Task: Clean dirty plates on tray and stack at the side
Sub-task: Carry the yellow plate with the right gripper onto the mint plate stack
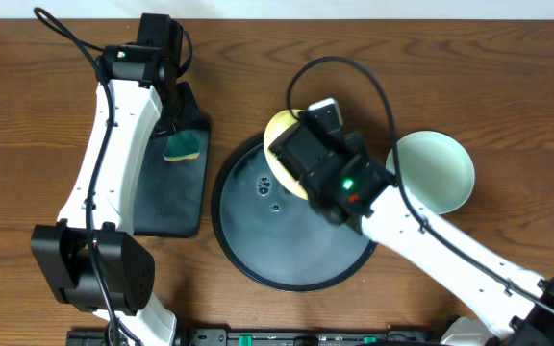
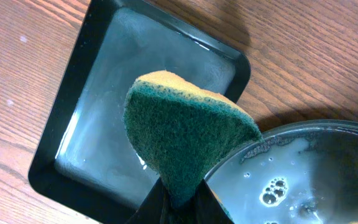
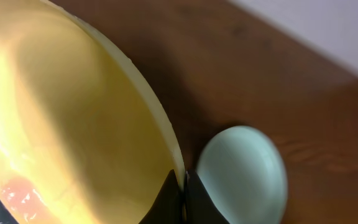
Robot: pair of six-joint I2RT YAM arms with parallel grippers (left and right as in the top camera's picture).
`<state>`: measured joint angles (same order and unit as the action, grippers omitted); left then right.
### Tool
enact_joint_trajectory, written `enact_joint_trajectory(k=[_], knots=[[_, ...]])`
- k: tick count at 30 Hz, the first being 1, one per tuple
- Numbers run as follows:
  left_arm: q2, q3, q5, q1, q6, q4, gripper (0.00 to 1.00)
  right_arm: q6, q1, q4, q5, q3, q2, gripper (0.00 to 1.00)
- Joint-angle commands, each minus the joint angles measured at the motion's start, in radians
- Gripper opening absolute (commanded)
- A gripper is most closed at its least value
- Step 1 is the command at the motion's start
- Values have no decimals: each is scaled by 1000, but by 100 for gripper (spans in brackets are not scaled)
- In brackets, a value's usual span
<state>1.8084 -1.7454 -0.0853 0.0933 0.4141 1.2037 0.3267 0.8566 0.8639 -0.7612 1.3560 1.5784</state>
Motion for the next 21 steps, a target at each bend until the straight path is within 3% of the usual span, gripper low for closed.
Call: enact_joint_trajectory(k=[1, 11, 21], knots=[[-10, -6, -13, -3, -17, 4, 7, -22, 58, -5, -252, 19, -47, 1], [-10, -6, -13, -3, -17, 4, 8, -90, 174, -56, -574, 19, -88, 1], [-9, -6, -13, -3, -17, 11, 7, -236, 243, -185, -747, 19, -100, 1]])
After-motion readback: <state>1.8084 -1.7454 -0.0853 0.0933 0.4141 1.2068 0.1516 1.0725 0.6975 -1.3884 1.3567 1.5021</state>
